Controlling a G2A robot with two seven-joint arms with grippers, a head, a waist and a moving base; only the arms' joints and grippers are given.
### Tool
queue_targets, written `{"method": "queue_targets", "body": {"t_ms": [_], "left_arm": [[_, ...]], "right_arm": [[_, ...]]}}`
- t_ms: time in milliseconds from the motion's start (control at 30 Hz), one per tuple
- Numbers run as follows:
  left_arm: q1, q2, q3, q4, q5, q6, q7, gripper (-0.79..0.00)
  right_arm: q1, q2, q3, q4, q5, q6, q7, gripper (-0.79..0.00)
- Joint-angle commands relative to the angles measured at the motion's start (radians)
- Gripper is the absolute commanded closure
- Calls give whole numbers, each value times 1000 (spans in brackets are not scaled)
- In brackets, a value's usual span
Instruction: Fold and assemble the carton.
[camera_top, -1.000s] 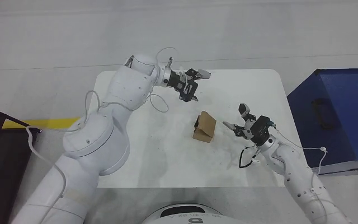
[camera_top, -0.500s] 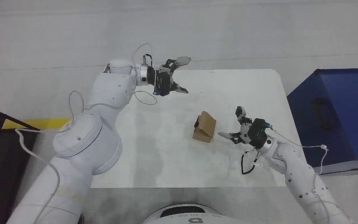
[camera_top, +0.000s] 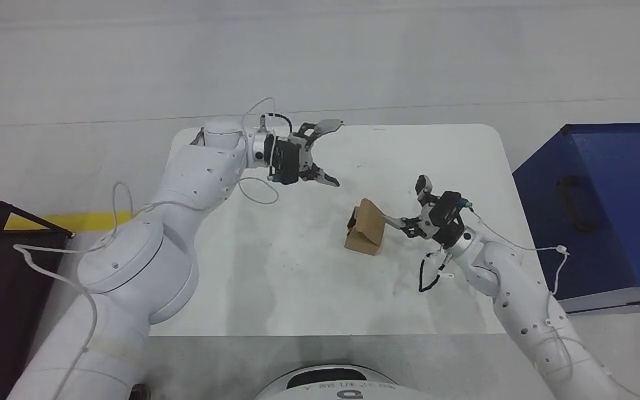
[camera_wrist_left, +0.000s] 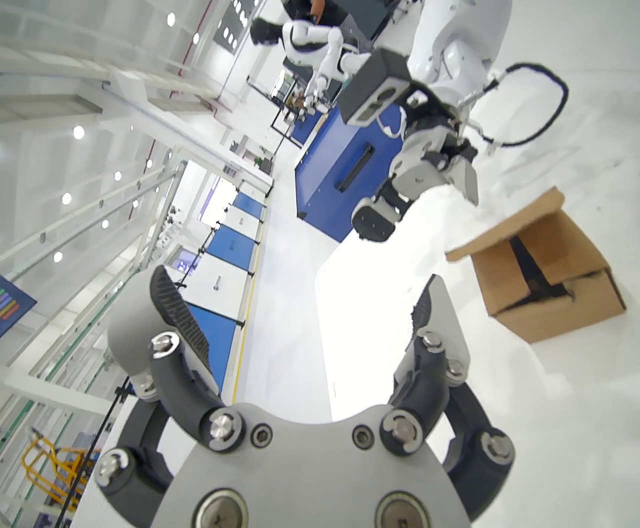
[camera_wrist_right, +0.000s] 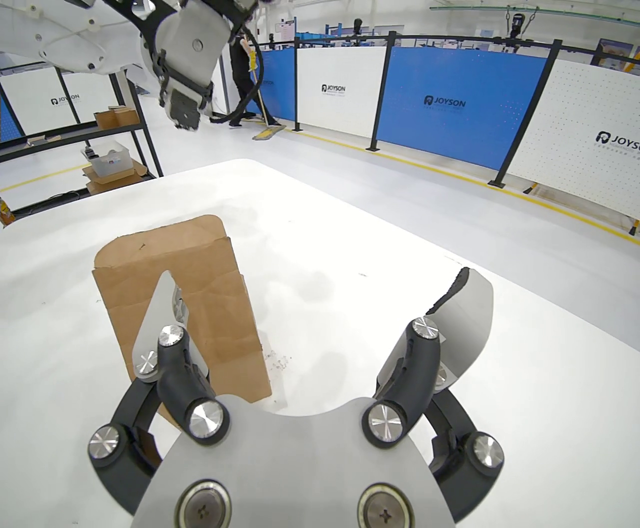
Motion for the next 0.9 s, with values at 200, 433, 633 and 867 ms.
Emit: {"method": "queue_targets", "body": {"t_ms": [200,433,633,867], "left_arm": [[84,48,15,54,10,-15,0,-785],[84,48,15,54,10,-15,0,-785],[84,48,15,54,10,-15,0,-785],[101,114,8,-204,-37,-55,0,-785]], "right_arm": [[15,-5,-27,1,-13,4,28,-785],[15,-5,-27,1,-13,4,28,-785],[15,-5,-27,1,-13,4,28,-785],[-3,-7,-11,-41,-94,107,3,-785]]}}
